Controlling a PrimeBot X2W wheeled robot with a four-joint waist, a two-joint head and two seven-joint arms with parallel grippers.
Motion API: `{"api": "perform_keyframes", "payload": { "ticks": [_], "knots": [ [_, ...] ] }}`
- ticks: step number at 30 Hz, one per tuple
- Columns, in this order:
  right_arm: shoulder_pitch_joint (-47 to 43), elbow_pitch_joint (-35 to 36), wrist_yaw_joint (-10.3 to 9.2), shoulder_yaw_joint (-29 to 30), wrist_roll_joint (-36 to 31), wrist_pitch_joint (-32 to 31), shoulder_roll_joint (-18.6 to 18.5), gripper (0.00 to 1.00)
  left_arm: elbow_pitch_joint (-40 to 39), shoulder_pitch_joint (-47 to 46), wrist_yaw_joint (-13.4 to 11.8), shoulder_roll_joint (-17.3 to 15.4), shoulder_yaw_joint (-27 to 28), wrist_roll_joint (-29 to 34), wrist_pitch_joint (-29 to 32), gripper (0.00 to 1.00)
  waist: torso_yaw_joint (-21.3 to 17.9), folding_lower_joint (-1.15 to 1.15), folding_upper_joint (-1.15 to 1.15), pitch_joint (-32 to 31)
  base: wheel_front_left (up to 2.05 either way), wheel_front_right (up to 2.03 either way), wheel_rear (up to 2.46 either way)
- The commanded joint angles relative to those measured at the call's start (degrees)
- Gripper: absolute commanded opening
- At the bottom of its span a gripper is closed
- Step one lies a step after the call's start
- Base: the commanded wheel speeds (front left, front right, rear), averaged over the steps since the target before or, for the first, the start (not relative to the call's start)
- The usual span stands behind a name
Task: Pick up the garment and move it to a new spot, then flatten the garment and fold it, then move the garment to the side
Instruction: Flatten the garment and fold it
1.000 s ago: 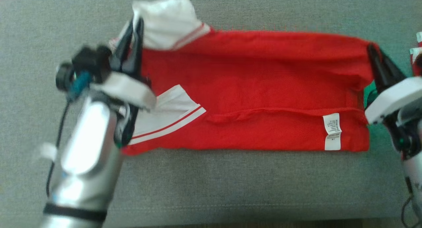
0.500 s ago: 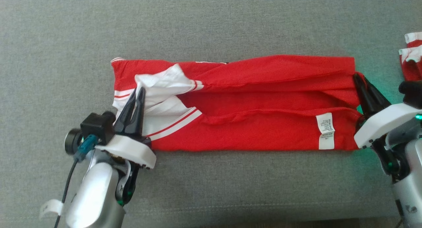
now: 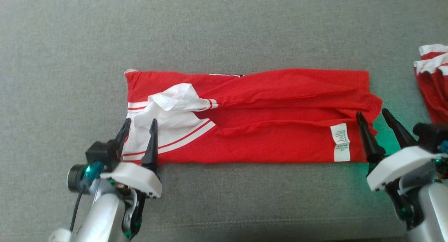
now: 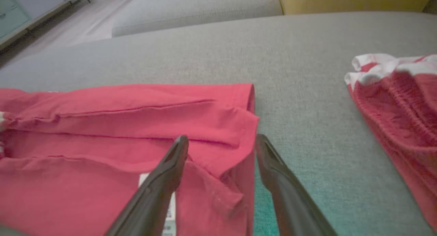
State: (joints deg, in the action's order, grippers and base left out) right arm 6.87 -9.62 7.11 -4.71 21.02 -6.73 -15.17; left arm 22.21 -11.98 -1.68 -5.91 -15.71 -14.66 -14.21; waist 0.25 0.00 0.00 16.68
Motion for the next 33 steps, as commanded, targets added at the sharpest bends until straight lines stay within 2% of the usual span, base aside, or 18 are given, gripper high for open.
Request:
{"api": "perform_keyframes", "payload": {
  "ticks": [1,9,13,22,33],
  "knots": [
    [-1.0,3.3,0.37,-0.1,-0.6,0.9,-0.1,1.00,-2.8,0.2,-0.8,-1.3,2.3,0.5,-0.6,1.00,-0.2,0.00,0.00,-0.7,0.00,0.00,0.00],
    [-5.4,14.7,0.37,3.4,-6.1,2.4,5.4,1.00,-12.6,4.2,-6.0,-2.2,3.5,3.3,-0.7,1.00,-0.5,0.00,0.00,-3.9,0.00,0.00,0.00],
    [-6.5,18.7,0.37,3.5,-8.0,1.8,7.0,1.00,-16.5,5.3,-7.6,-2.9,3.7,4.2,0.0,1.00,-0.6,0.00,0.00,-5.7,0.00,0.00,0.00],
    [-8.6,21.4,0.37,3.4,-9.1,0.1,8.4,1.00,-20.4,8.0,-9.6,-4.4,4.0,5.2,2.9,1.00,-0.7,0.00,0.00,-7.9,0.00,0.00,0.00],
    [-9.5,22.0,0.37,4.0,-9.1,-0.8,8.8,1.00,-22.2,8.6,-10.1,-5.0,3.3,5.4,3.9,1.00,-0.3,0.00,0.00,-7.9,0.00,0.00,0.00]
  ]
}}
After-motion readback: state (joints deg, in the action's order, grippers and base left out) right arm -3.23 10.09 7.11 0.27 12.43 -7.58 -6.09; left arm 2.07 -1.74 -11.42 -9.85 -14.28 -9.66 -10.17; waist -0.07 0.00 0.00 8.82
